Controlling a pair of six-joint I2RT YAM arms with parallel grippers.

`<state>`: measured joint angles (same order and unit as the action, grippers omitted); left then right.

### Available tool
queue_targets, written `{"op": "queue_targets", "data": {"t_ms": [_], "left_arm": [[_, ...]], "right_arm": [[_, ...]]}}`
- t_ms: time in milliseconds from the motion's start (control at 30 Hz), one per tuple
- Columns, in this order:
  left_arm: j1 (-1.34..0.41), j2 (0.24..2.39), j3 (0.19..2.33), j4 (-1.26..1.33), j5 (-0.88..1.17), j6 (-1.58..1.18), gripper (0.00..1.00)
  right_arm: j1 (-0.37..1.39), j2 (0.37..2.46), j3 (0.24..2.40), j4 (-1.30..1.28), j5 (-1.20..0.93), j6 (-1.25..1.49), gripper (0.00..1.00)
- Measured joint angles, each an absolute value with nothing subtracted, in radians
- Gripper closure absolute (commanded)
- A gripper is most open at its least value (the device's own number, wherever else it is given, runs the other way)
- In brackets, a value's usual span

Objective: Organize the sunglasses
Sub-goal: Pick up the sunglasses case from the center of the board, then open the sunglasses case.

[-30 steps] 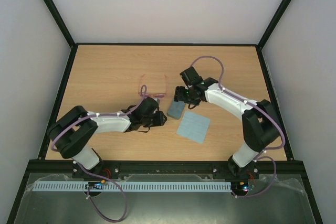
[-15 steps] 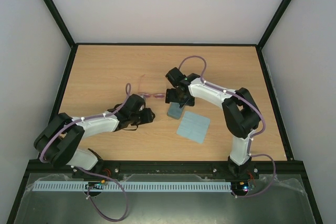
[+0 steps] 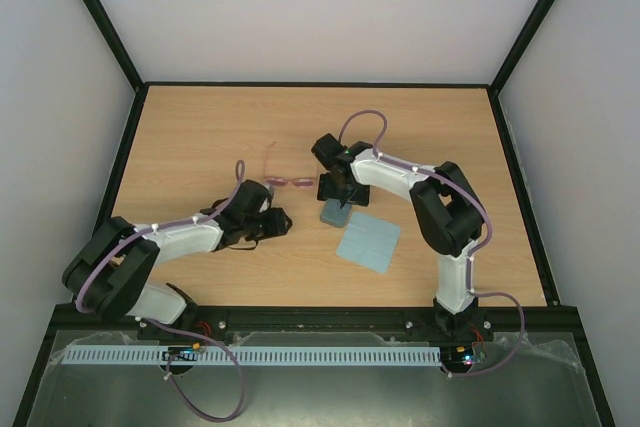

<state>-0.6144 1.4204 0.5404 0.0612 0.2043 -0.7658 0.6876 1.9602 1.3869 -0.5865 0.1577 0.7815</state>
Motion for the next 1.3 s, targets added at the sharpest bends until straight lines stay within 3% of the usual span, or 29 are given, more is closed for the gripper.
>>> {"op": "queue_targets", "data": {"t_ms": [33, 200, 333, 567, 867, 1067, 1300], "left_arm": [[-0.611, 1.42, 0.538, 0.061, 0.207, -0.765, 0.49], [-0.604, 1.419, 0.535, 0.061, 0.215, -0.761, 0.49], [-0.601, 1.416, 0.535, 0.061, 0.221, -0.759, 0.49], [-0.601, 1.403, 0.535, 0.056, 0.244, -0.758, 0.46], [-0.601, 1.278, 0.535, 0.037, 0.34, -0.771, 0.42], [-0.636, 1.196, 0.537, 0.064, 0.395, -0.833, 0.4], [-0.717, 1.265, 0.545, 0.093, 0.399, -0.882, 0.4]], "right_arm": [[0.688, 1.962, 1.387, -0.587, 0.16, 0.785, 0.18], [0.688, 1.964, 1.392, -0.589, 0.168, 0.793, 0.46], [0.688, 1.963, 1.393, -0.588, 0.17, 0.794, 0.59], [0.688, 1.871, 1.314, -0.567, 0.154, 0.768, 0.65], [0.688, 1.524, 1.044, -0.364, -0.112, 0.69, 0.69], [0.688, 1.513, 0.985, -0.276, -0.224, 0.676, 0.71], [0.688, 1.512, 0.968, -0.218, -0.285, 0.674, 0.71]]}}
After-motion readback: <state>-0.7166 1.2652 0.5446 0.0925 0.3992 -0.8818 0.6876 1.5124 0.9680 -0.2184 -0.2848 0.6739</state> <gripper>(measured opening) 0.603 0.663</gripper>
